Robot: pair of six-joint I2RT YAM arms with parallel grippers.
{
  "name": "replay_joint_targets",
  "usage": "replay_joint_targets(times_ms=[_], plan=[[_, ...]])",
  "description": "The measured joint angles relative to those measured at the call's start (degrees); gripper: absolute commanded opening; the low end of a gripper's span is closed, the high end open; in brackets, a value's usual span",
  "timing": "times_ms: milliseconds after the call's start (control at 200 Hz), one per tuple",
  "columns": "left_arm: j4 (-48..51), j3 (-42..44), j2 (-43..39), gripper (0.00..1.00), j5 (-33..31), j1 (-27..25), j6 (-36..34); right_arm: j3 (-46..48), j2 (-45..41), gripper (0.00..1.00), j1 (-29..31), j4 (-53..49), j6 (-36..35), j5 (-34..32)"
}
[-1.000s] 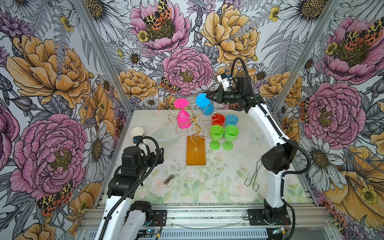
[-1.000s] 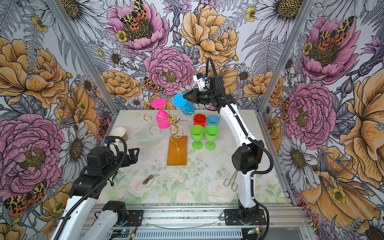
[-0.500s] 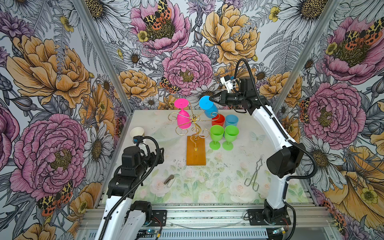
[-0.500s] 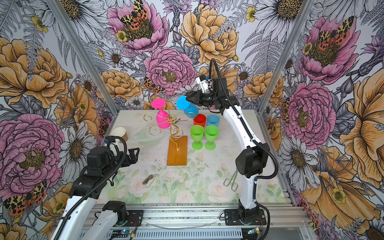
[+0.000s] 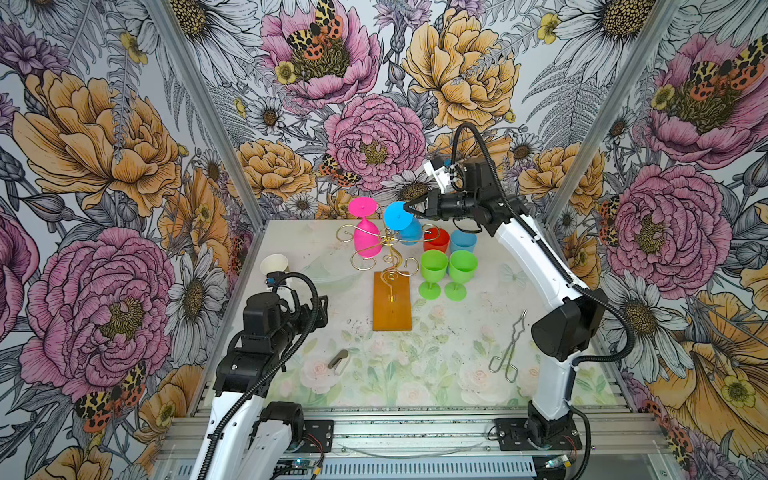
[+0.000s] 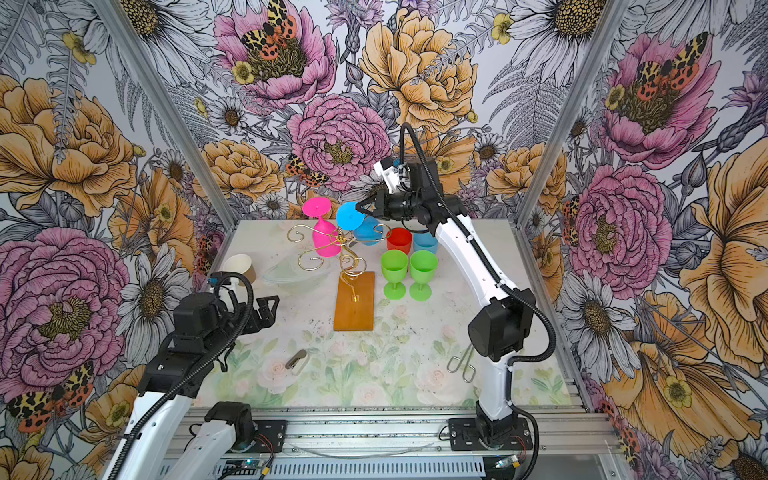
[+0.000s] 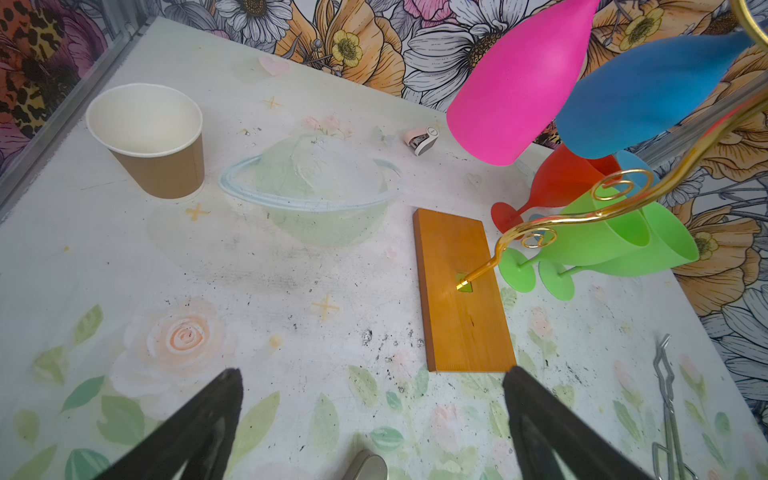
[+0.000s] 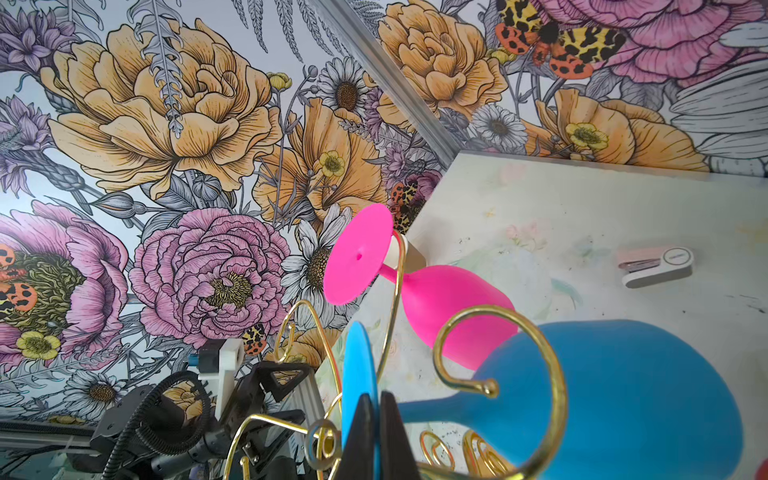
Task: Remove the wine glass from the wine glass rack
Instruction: 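Pull the blue glass off the rack with the right gripper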
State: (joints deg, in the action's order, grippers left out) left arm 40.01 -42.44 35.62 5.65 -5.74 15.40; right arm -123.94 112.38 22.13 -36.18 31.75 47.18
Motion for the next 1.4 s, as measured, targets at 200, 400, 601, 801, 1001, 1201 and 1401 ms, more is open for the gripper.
replay_joint_targets(times_ms=[200, 400, 601, 801, 1001, 1201, 1401], plan=[[0.0, 0.0, 0.0, 0.99, 0.0, 0.0, 0.0, -6.7, 4.0, 0.0, 0.0, 0.0, 0.4, -0.4], [0.0, 0.0, -0.2, 0.99, 0.0, 0.0, 0.0, -12.0, 8.3, 0.0, 0.0, 0.1, 0.5, -1.7], [0.0, 0.0, -0.3, 0.99, 0.0, 0.0, 0.0, -15.8, 12.1, 0.0, -0.5, 0.0, 0.6, -3.9], [0.0, 0.0, -0.3, 0.99, 0.7, 0.0, -0.5, -16.9, 12.1, 0.0, -3.1, 0.3, 0.1, -5.1], [-1.4, 0.0, -0.4, 0.99, 4.8, 0.0, -0.7, -12.4, 7.8, 0.0, -7.5, 0.2, -1.9, -6.3], [-3.0, 0.0, -1.5, 0.99, 12.9, 0.0, -0.5, 3.6, -5.2, 0.0, -9.6, 0.0, -5.9, -9.7], [-3.1, -0.1, -3.4, 0.96, 22.4, -0.1, 0.7, 18.6, -22.4, 0.0, -9.3, -0.5, -9.8, -13.9]])
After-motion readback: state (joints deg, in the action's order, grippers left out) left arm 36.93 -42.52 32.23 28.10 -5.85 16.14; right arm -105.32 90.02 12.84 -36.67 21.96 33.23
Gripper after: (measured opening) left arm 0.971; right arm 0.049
